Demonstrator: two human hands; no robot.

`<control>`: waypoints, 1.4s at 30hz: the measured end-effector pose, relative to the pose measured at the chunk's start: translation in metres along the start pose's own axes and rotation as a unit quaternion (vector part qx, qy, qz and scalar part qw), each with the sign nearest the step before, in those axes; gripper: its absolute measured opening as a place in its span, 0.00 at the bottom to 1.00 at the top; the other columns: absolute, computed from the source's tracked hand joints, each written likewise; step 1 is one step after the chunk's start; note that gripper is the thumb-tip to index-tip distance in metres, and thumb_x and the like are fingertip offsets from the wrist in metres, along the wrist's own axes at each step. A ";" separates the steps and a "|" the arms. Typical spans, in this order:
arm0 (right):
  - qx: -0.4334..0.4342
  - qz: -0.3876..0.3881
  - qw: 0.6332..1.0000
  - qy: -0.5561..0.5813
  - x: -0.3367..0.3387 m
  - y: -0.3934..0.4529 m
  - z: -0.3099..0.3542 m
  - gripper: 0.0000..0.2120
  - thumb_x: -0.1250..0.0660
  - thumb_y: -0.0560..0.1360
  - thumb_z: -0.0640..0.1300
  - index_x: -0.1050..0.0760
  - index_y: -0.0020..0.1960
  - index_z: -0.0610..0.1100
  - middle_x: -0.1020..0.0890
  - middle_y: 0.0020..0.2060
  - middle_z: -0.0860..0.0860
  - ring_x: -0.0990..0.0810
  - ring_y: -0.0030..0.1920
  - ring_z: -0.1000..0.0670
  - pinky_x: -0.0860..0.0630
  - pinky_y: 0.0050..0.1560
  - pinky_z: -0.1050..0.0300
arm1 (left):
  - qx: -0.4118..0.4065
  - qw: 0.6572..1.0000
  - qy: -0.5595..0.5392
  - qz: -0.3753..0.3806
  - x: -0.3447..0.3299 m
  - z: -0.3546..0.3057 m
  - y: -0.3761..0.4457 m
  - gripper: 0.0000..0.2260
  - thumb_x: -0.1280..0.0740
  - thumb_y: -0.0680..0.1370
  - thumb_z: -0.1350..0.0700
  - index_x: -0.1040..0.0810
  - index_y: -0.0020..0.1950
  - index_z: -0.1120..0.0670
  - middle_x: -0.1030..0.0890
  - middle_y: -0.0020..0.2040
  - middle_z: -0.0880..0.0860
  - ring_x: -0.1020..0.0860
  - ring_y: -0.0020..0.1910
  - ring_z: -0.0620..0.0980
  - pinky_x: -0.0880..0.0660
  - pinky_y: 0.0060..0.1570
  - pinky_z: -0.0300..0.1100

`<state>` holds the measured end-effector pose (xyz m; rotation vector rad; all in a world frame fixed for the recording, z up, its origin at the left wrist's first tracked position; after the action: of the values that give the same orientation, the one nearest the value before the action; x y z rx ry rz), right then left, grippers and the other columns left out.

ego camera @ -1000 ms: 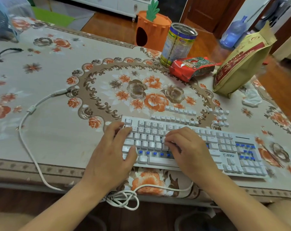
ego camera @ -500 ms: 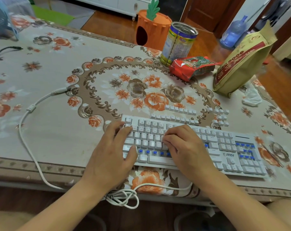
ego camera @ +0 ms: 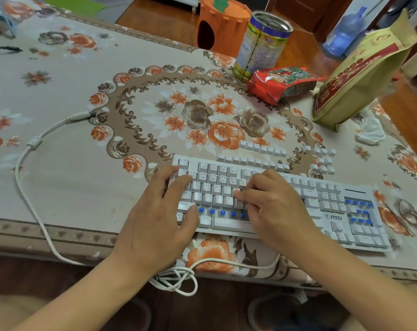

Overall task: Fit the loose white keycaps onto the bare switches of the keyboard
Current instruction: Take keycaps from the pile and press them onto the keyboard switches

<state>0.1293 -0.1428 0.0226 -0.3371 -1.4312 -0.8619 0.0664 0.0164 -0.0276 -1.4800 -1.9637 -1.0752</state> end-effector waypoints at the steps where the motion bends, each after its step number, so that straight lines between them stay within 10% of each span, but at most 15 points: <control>1: 0.001 0.002 1.000 0.002 -0.001 0.002 0.000 0.09 0.28 0.71 0.31 0.14 0.44 0.43 0.22 0.35 0.51 0.27 0.39 0.46 0.26 0.35 0.50 | -0.004 1.000 0.003 0.001 0.000 -0.002 0.000 0.25 0.39 0.78 0.45 0.28 0.72 0.56 0.33 0.74 0.53 0.27 0.67 0.53 0.25 0.52 0.41; 16: -0.115 0.037 0.990 0.075 0.006 -0.006 -0.025 0.14 0.34 0.75 0.32 0.14 0.51 0.47 0.25 0.43 0.56 0.30 0.51 0.52 0.35 0.50 0.68 | 0.004 1.000 0.012 0.007 0.000 -0.004 -0.002 0.25 0.39 0.78 0.43 0.29 0.72 0.53 0.36 0.76 0.53 0.27 0.67 0.54 0.21 0.51 0.49; 23: -0.199 0.018 0.976 0.085 0.030 0.029 -0.083 0.12 0.35 0.78 0.37 0.16 0.54 0.48 0.17 0.50 0.54 0.22 0.51 0.55 0.26 0.55 0.58 | 0.005 1.000 0.006 0.009 0.000 -0.003 0.000 0.26 0.41 0.77 0.42 0.28 0.72 0.54 0.36 0.76 0.52 0.28 0.68 0.55 0.21 0.52 0.48; 33: -0.157 0.156 0.975 -0.032 -0.046 0.121 -0.121 0.08 0.28 0.74 0.45 0.16 0.52 0.53 0.17 0.52 0.51 0.21 0.52 0.48 0.21 0.51 0.52 | 0.036 0.999 -0.031 -0.011 0.003 0.010 0.006 0.25 0.42 0.77 0.42 0.27 0.70 0.52 0.34 0.73 0.49 0.27 0.65 0.48 0.27 0.50 0.40; 42: -0.092 0.096 0.990 -0.049 -0.030 0.126 -0.096 0.07 0.29 0.76 0.44 0.16 0.53 0.48 0.16 0.45 0.53 0.24 0.50 0.50 0.24 0.51 0.52 | 0.032 0.999 -0.032 -0.007 0.004 0.008 0.004 0.26 0.42 0.77 0.41 0.26 0.71 0.53 0.35 0.74 0.48 0.28 0.66 0.47 0.28 0.53 0.38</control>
<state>0.2877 -0.1146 0.0151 -0.6543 -1.3858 -0.8303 0.0702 0.0256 -0.0285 -1.4856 -2.0344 -0.9732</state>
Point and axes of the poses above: each hand's wrist, its own y-axis towards the middle knuckle, its own x-axis out of the back of the hand, z = x × y, the point moved 10 cm from there along y, towards the middle knuckle
